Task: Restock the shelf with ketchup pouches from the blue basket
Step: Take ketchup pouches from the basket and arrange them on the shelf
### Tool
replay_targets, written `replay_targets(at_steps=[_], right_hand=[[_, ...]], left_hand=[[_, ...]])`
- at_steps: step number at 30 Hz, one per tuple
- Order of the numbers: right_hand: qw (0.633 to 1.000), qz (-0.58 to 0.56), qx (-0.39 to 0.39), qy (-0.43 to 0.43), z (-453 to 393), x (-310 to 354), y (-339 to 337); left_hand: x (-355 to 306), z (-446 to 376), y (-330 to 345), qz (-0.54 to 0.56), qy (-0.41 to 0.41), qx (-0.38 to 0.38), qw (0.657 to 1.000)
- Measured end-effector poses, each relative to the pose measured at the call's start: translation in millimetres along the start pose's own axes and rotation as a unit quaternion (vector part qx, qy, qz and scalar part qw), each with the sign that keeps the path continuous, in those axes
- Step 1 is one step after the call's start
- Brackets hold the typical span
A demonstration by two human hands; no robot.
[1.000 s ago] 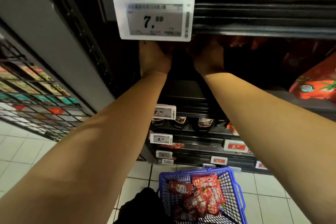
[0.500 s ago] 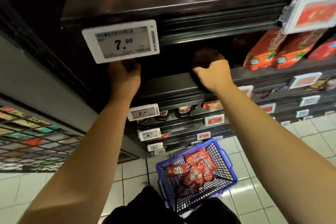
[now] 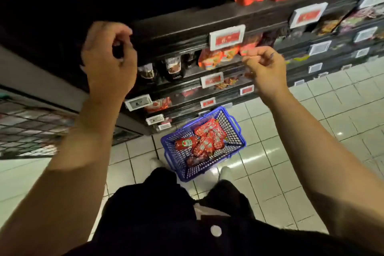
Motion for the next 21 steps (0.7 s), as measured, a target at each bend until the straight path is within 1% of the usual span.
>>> replay_targets(at_steps=[1, 3, 4, 6, 7, 9, 10, 11, 13, 16, 18, 21], right_hand=[[0.999, 0.006, 0.01, 0.044, 2, -22, -13], [0.99, 0.026, 0.041, 0.135, 6, -68, -35], [0.982, 0.031, 0.056, 0.179, 9, -91, -44], [0.963, 0.031, 0.083, 0.256, 19, -133, -59], [0.953, 0.032, 0.095, 0.287, 25, -153, -65], [0.931, 0.039, 0.12, 0.343, 37, -187, -74], [0.92, 0.049, 0.136, 0.364, 43, -203, -76], [0.91, 0.059, 0.153, 0.38, 48, -217, -78], [0.897, 0.067, 0.173, 0.402, 55, -246, -78], [0.887, 0.071, 0.156, 0.428, 53, -297, -79], [0.876, 0.068, 0.144, 0.456, 49, -336, -76], [0.854, 0.054, 0.124, 0.503, 41, -404, -66]], left_hand=[[-14, 16, 11, 0.013, 0.014, -0.006, 1.0], [-36, 53, 45, 0.05, -0.007, 0.024, 0.998], [-41, 74, 67, 0.057, -0.036, 0.06, 0.996], [-39, 121, 112, 0.053, -0.13, 0.156, 0.978], [-35, 144, 131, 0.052, -0.182, 0.205, 0.96], [-21, 189, 167, 0.053, -0.297, 0.289, 0.909], [-15, 211, 181, 0.039, -0.34, 0.329, 0.88], [-8, 233, 194, 0.019, -0.367, 0.368, 0.854], [4, 274, 220, 0.007, -0.404, 0.433, 0.806], [28, 328, 254, -0.009, -0.443, 0.49, 0.75], [49, 360, 280, -0.022, -0.452, 0.523, 0.722], [87, 406, 320, -0.024, -0.477, 0.54, 0.693]])
Point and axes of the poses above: each hand's wrist, its own z-axis away from the middle knuckle, its own y-axis out of the palm, x = y × z, the point moved 5 cm from there along -z, towards the middle knuckle, and after that the axes turned 8 degrees about x, right-handed, at the moved point
